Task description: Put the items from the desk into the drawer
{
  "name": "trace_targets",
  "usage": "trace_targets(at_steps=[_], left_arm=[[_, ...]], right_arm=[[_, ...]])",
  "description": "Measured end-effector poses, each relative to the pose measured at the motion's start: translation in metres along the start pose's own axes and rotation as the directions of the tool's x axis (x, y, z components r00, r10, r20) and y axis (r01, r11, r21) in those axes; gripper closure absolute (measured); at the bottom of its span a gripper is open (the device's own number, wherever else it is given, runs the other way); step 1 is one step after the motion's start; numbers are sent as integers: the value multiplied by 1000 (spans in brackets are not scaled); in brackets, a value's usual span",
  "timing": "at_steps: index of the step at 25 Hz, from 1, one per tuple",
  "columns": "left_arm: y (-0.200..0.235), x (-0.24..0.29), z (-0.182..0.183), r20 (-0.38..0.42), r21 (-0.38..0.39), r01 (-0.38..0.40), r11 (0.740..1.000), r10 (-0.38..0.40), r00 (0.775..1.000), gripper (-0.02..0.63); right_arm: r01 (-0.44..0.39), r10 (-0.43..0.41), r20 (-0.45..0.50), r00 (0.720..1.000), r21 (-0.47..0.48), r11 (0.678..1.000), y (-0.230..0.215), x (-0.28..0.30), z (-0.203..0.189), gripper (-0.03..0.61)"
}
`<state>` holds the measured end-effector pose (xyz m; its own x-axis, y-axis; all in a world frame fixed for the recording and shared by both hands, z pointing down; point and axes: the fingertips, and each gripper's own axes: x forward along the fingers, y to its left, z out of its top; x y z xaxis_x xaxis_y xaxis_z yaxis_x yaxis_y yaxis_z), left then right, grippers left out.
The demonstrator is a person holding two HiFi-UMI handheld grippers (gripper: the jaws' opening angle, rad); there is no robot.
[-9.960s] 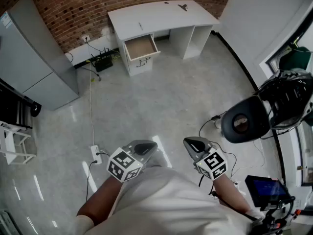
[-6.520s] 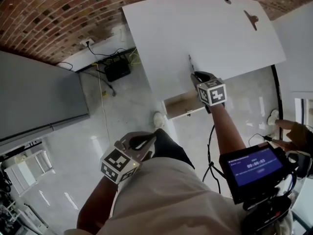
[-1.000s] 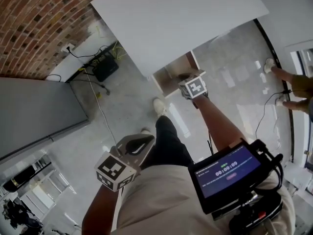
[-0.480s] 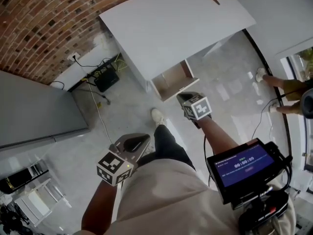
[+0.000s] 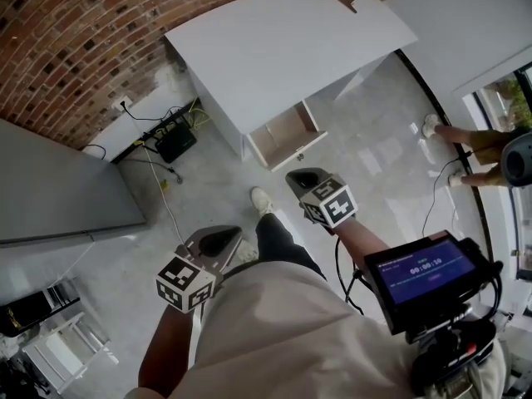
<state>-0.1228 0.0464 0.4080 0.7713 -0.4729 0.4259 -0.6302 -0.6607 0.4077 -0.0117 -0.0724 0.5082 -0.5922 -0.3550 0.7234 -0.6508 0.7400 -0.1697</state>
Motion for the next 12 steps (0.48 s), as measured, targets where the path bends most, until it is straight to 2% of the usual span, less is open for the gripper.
trace_targets(at_steps=[12], left_arm=[[-23, -6, -18, -7, -1, 19, 1000, -19, 1000, 606]], right_arm=[[-68, 75, 44, 996, -147, 987, 75, -36, 11, 575]])
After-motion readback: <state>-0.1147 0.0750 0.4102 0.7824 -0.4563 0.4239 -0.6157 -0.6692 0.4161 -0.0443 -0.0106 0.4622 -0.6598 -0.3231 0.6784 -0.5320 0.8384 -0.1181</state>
